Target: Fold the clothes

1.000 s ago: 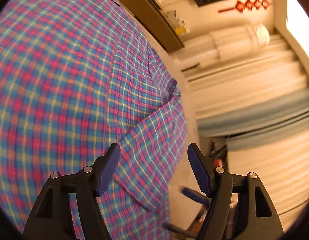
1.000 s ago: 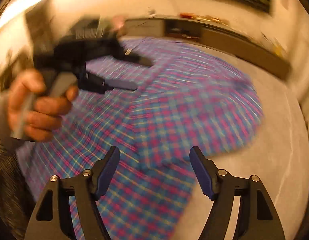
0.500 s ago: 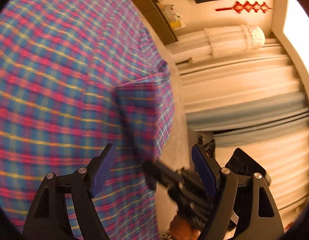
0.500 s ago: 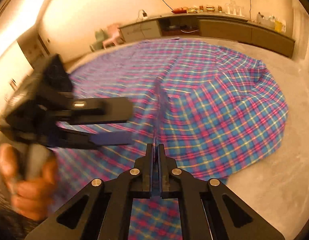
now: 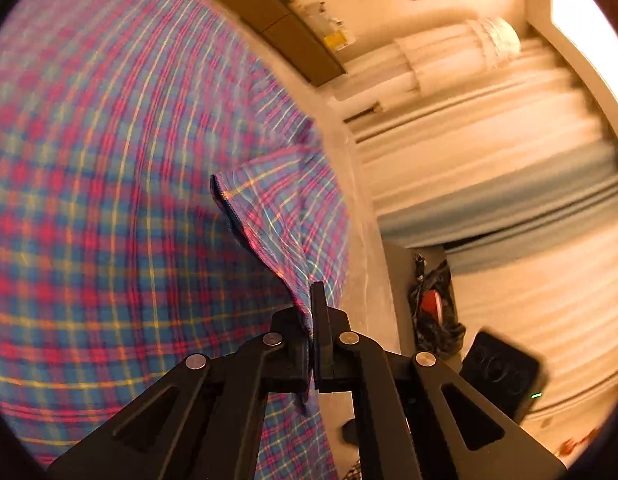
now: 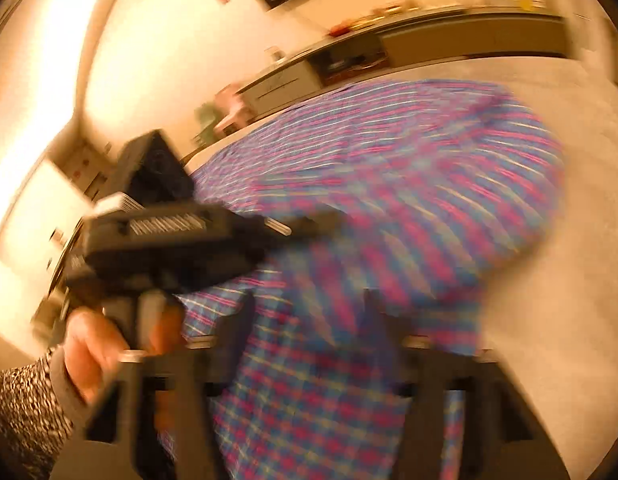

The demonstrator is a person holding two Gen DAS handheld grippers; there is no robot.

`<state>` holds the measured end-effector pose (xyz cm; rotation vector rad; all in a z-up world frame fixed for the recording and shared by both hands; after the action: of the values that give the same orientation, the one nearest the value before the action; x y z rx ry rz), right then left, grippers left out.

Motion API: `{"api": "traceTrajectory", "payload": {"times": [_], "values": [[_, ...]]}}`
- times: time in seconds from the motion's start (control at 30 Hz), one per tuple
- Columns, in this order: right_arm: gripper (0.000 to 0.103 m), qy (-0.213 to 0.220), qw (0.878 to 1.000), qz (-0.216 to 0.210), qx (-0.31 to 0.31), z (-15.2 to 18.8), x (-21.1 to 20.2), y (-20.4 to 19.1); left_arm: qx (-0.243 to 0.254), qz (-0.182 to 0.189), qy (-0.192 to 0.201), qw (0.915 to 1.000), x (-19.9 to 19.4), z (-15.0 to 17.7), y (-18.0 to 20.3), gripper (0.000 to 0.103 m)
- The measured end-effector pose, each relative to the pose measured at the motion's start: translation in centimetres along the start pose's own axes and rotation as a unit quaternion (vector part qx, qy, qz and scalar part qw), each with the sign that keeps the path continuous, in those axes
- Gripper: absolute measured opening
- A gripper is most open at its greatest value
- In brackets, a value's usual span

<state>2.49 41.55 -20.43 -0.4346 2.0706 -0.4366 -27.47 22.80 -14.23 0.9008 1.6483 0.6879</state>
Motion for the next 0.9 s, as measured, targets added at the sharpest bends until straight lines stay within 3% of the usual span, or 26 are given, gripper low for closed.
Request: {"api": "traceTrajectory", "payload": {"times": [0.07,0.23,0.33,0.4,0.47,0.53,0.57,0.67,0.9], "values": [[0.073,0.003,0.998,0.051,0.03,2.2,-2.4,1.2,0.028,-0.018,0.006,0.9994,-2.1,-1.3,1.5,0.001],[0.074,-0.085,0.984,0.125,0.091,8.4,-4.0,2.7,0.104,-0.071,0.04,0.9912,-8.7,-7.6,7.4,0.001],[0.074,-0.121,0.974,0.161,0.098,11.1,-3.7,2.3,0.152,-0.097,0.076,0.9808,-13.0,-12.0,12.7,0.001],[0.074,-0.132,0.97,0.185,0.088,12.2,-3.1,1.6,0.185,-0.131,0.093,0.9694,-15.4,-14.8,16.0,0.001],[0.062,-0.14,0.964,0.218,0.051,12.8,-2.6,0.2,0.209,-0.172,0.105,0.9569,-16.9,-16.9,18.1,0.001],[0.01,-0.143,0.959,0.243,0.028,13.0,-2.3,-0.7,0.232,-0.223,0.109,0.9405,-17.5,-19.0,19.7,0.001],[0.004,-0.144,0.957,0.25,0.024,13.1,-2.3,-1.0,0.238,-0.244,0.103,0.9344,-17.6,-19.4,19.7,0.001],[0.004,-0.125,0.958,0.257,0.017,12.9,-2.9,-2.1,0.252,-0.282,0.097,0.9206,-18.3,-20.0,20.1,0.001],[0.003,-0.065,0.97,0.221,-0.077,10.5,-5.2,-12.6,0.249,-0.275,0.145,0.9172,-25.9,-21.0,19.6,0.001]]}}
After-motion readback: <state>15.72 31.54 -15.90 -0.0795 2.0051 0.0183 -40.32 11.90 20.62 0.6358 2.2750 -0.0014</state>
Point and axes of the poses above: each gripper's, at about its wrist camera, not at the fingertips, and x roughly the way its jaws point, y to its right, z to its underside, the point moved 2 cm from there along x, roughly the way its jaws point, and after that the axes turned 6 degrees about -y, right-handed, at the moved point
